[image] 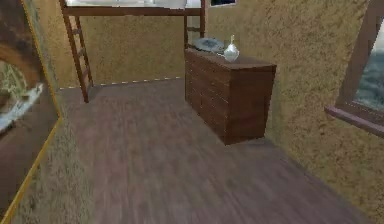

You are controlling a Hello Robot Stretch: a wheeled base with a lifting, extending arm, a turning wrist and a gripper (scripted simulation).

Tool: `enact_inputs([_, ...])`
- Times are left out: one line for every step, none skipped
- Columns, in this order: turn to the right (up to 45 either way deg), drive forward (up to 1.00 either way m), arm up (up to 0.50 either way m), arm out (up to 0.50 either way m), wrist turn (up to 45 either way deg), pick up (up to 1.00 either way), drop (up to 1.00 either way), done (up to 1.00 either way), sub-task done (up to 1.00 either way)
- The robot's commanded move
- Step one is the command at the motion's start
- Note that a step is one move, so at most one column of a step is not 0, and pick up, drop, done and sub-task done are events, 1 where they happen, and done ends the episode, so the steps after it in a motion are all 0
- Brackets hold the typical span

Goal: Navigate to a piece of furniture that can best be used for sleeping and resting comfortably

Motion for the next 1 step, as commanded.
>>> enact_inputs([0.0, 1.00, 0.00, 0.00, 0.0, 0.00, 0.00, 0.00, 0.00])
